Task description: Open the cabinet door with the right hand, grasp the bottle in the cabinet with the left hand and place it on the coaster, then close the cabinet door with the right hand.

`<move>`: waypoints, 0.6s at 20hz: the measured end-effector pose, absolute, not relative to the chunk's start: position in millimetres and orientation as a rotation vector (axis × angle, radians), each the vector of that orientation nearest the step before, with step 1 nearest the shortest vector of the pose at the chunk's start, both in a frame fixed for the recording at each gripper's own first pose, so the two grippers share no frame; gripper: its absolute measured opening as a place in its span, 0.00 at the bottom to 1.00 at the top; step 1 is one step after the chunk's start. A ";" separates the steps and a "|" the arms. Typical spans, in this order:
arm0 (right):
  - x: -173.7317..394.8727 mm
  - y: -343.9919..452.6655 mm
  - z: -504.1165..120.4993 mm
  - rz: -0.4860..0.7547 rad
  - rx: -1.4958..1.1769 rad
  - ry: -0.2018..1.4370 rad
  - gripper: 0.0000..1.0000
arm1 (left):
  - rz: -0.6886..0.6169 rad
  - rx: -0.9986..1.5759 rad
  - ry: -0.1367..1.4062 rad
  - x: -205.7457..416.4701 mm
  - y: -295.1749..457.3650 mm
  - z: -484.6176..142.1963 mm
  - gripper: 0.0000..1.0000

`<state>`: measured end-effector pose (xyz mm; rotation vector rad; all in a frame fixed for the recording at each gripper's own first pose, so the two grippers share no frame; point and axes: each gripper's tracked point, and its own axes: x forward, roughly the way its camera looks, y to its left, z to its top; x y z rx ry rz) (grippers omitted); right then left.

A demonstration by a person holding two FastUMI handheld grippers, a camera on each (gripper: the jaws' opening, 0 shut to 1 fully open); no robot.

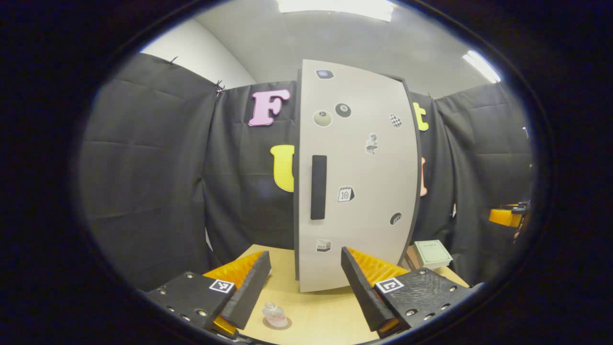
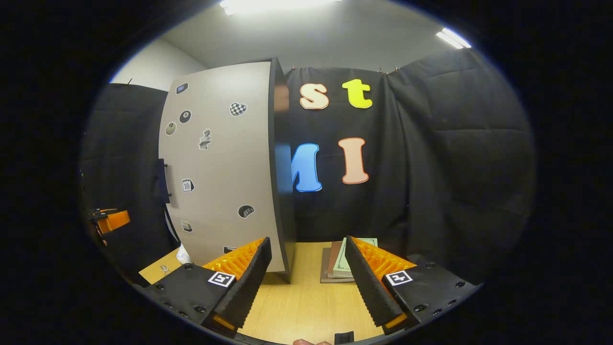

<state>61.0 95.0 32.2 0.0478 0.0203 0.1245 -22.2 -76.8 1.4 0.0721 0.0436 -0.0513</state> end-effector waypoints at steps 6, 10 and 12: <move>68.7 102.7 27.1 0.128 0.027 0.030 0.98 | -0.088 0.078 0.034 -16.2 -91.6 -0.9 0.89; 71.3 112.3 33.7 0.095 0.006 0.018 0.98 | -0.163 0.045 0.006 -0.3 -95.0 5.5 0.92; 72.1 128.4 33.7 0.087 0.010 0.010 0.98 | -0.174 0.049 -0.014 7.5 -89.4 9.3 0.89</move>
